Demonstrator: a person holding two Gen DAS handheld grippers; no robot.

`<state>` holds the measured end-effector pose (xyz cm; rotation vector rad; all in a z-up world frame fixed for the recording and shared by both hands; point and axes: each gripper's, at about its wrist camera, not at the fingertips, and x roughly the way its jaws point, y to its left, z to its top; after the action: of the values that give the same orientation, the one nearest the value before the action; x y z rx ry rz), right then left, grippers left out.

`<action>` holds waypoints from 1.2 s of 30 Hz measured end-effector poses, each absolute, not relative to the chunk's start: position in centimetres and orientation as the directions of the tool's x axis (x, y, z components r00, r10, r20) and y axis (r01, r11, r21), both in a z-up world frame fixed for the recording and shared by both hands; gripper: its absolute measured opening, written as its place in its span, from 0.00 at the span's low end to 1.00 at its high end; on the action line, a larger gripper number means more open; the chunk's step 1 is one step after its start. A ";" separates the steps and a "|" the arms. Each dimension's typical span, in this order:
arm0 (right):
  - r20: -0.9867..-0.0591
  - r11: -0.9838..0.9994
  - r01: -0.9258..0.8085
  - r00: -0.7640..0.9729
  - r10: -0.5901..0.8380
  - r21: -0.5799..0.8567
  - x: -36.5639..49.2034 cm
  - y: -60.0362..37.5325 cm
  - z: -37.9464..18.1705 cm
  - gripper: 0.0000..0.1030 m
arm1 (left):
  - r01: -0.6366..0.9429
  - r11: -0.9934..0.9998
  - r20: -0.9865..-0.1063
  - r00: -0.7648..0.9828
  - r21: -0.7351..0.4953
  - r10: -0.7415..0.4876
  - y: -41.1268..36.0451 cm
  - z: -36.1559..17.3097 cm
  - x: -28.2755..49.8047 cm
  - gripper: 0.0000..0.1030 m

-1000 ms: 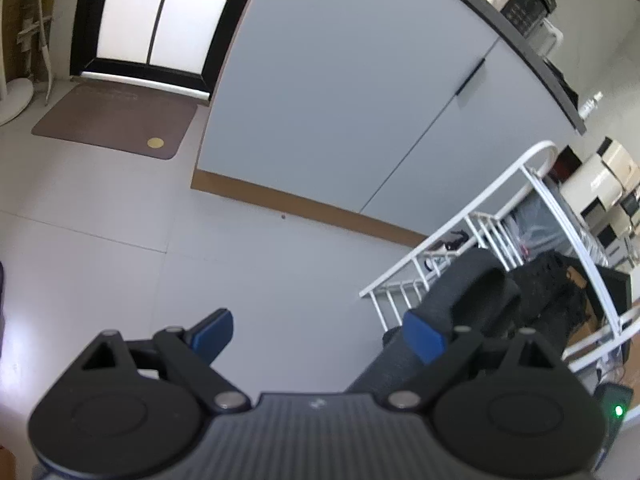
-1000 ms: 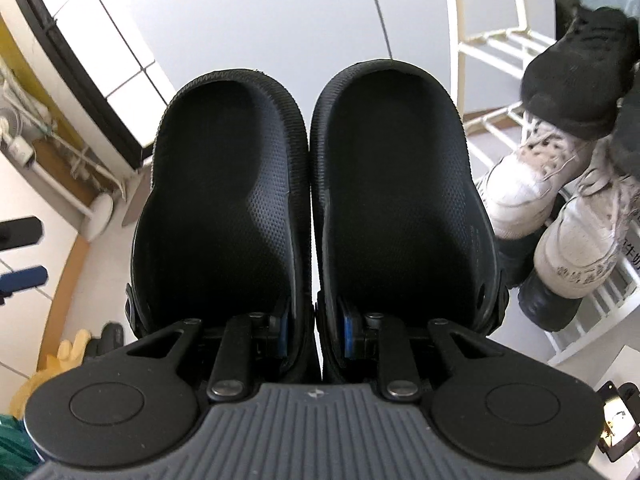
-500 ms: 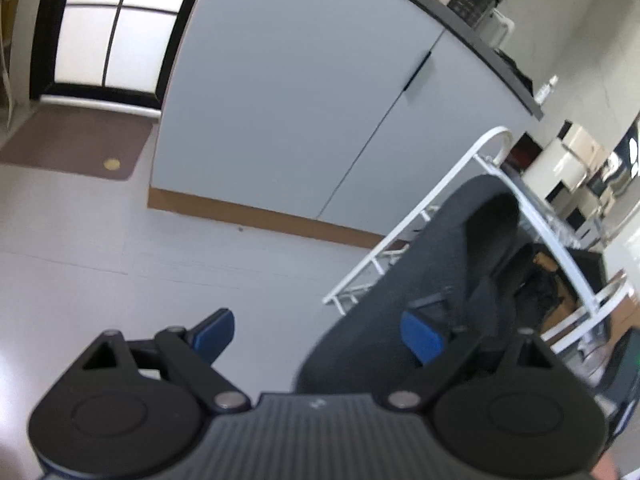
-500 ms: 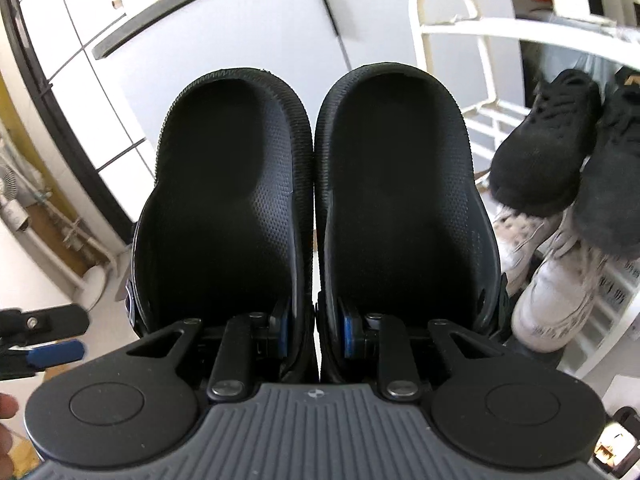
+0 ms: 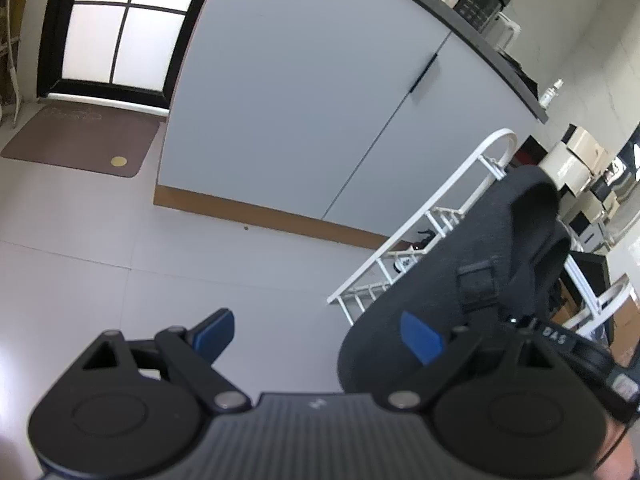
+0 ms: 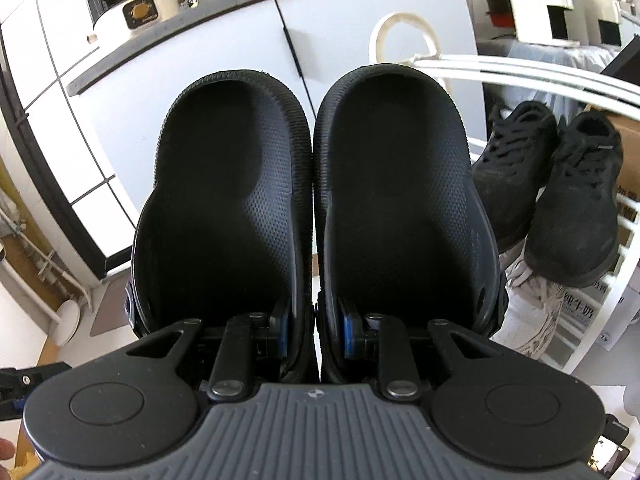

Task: Organize scattered shoes
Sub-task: 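Carry the black clogs with the right gripper up above the rack's top shelf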

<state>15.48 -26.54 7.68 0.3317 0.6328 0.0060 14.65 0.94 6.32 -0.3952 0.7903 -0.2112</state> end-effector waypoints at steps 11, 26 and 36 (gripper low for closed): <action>-0.504 0.937 0.146 0.863 0.036 0.317 14.5 -28.8 12.0 0.26 | 0.051 0.899 -0.639 0.685 -0.436 -0.349 0.8 6.5 15.1 0.89; -0.477 0.891 0.361 0.856 -0.200 0.274 19.2 -35.6 23.5 0.26 | 0.016 0.884 -0.634 0.691 -0.467 -0.347 1.8 6.8 15.0 0.90; -0.509 0.827 0.491 0.803 -0.309 0.274 23.0 -40.6 26.5 0.26 | -0.015 0.862 -0.631 0.688 -0.507 -0.359 2.5 6.5 15.8 0.90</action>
<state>22.99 -40.61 26.49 0.4107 0.4671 -0.4416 15.81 2.50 6.50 -0.5084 0.7969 -0.2019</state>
